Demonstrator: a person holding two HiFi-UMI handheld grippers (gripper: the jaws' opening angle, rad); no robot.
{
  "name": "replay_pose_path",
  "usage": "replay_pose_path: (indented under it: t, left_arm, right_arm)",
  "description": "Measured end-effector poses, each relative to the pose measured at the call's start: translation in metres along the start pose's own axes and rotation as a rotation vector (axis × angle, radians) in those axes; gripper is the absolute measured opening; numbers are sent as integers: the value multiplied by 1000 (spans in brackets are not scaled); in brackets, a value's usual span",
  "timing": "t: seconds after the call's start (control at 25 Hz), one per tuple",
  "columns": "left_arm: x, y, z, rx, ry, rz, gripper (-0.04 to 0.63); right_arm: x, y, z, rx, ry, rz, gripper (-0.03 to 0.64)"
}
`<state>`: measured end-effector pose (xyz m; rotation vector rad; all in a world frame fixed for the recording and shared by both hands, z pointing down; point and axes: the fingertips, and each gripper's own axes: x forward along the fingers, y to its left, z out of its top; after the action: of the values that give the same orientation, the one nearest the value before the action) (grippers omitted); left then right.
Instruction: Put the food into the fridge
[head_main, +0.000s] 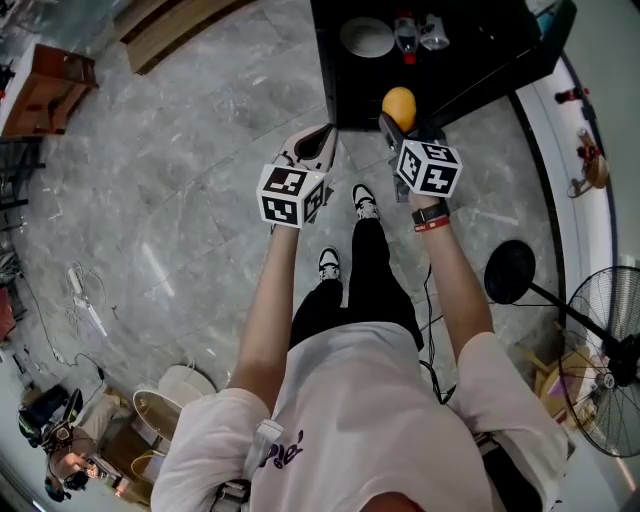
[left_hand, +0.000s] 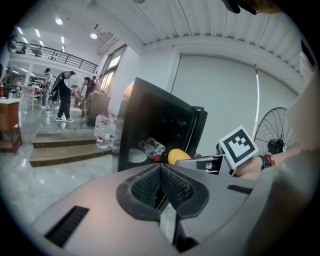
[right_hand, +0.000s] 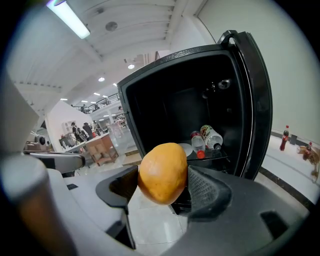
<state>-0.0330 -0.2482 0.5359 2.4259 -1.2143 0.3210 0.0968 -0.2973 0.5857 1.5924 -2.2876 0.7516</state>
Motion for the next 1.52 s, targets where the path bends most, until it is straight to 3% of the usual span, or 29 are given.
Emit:
replay_pose_path:
  t: [0.8,1.08,1.52]
  left_arm:
    - [26,15,-17,-39,27,-27,18]
    - [30,20,-29,-24,58,-30,18]
    - [43,31,-42,-45,92,-38,18]
  right_arm:
    - [65,-9,9,-1,17,38,322]
    - [88,-17,8,-59,23,-4,322]
    - [134,-23,14,-91,41,19,322]
